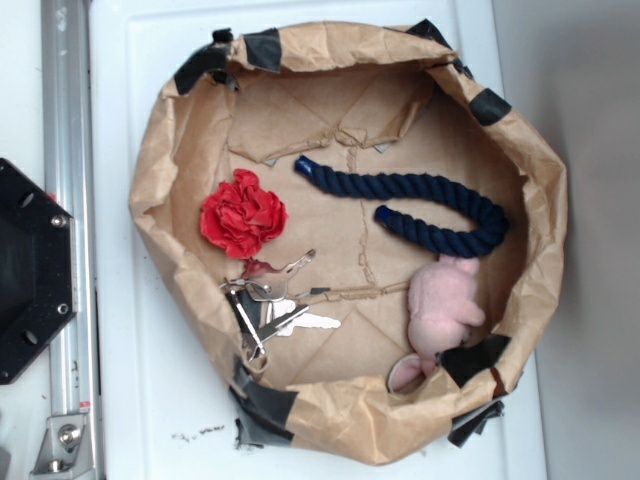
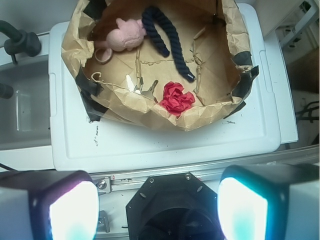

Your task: Grab the blue rope.

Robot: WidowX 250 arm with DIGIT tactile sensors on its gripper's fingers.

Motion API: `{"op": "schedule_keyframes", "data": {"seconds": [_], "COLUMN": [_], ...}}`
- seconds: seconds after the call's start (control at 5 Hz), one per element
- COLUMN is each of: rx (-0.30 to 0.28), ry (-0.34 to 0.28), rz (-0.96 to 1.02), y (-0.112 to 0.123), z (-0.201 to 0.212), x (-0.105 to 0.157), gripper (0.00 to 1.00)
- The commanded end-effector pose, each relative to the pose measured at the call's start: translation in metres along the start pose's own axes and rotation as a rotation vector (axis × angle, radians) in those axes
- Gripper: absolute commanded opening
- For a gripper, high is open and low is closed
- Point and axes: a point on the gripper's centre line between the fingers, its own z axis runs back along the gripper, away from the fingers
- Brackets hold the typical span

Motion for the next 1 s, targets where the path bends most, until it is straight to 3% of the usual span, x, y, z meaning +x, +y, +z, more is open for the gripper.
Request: {"op": "schedule_keyframes", "data": {"seconds": [0.0, 0.2, 0.4, 0.6, 0.8], "rx": [0.000, 0.013, 0.033, 0.060, 0.118], "ry": [0.000, -0.032, -0.134, -0.137, -0.078], "rz": [0.000, 0.000, -0.075, -0.150, -0.231], "y": [0.000, 0.016, 0.022, 0.030, 0.033], "z": [0.000, -0.031, -0.061, -0.109, -0.163], "x": [0.000, 0.047, 0.096, 0.126, 0.145], "gripper": [1.00, 1.00, 1.00, 1.00, 1.00]}}
